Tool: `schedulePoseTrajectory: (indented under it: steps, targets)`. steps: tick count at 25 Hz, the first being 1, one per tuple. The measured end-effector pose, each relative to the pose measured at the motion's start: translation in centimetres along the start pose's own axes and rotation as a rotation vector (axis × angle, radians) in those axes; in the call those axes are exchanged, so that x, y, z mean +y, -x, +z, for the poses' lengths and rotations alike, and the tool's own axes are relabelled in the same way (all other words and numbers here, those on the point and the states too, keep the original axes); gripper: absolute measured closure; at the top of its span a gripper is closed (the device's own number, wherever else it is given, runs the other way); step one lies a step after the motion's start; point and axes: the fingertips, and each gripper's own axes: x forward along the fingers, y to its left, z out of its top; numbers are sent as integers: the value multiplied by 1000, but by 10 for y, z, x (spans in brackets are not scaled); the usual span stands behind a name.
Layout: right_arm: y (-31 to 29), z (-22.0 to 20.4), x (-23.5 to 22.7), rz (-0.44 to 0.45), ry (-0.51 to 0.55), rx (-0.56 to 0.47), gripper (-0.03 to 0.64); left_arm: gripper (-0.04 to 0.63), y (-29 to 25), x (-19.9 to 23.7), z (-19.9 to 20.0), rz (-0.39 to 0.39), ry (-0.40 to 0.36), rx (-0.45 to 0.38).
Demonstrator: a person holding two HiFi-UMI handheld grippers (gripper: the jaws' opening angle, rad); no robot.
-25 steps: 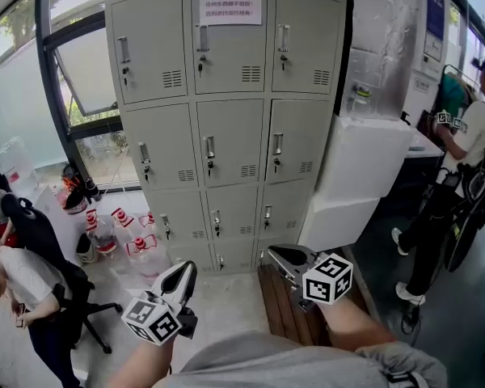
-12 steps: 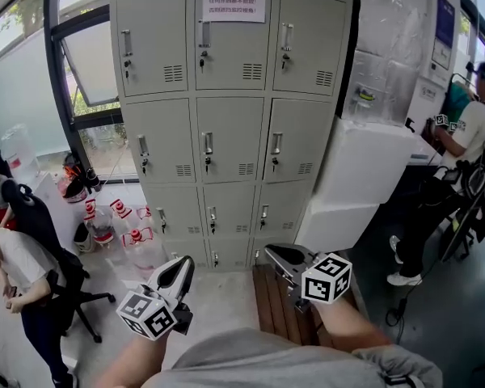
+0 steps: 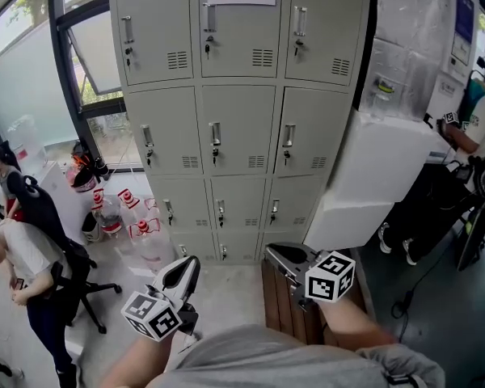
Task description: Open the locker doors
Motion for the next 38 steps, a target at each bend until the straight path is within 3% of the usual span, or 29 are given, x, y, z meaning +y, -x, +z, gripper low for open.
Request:
schedulePoseTrajectory:
  steps: [7, 12, 20, 26, 33, 38]
  targets:
    - [-82, 21, -34, -31, 22, -60, 614, 591, -37, 88, 14, -70, -6, -13]
    - [-164, 48, -54, -73, 24, -87, 614, 591, -72, 181, 56, -129, -12, -9]
    - [-251, 89, -101, -157, 10, -145, 614, 591, -125, 278, 110, -216, -52, 16]
    - [-265, 110, -138, -135, 47, -134, 614, 591, -168, 296, 122, -195, -48, -17]
    - [-250, 133, -189, -64, 96, -85, 614, 591, -219, 272, 114, -93, -9, -75]
    - [-255, 168, -212, -49, 135, -101, 614, 591, -240, 256, 133, -64, -44, -118]
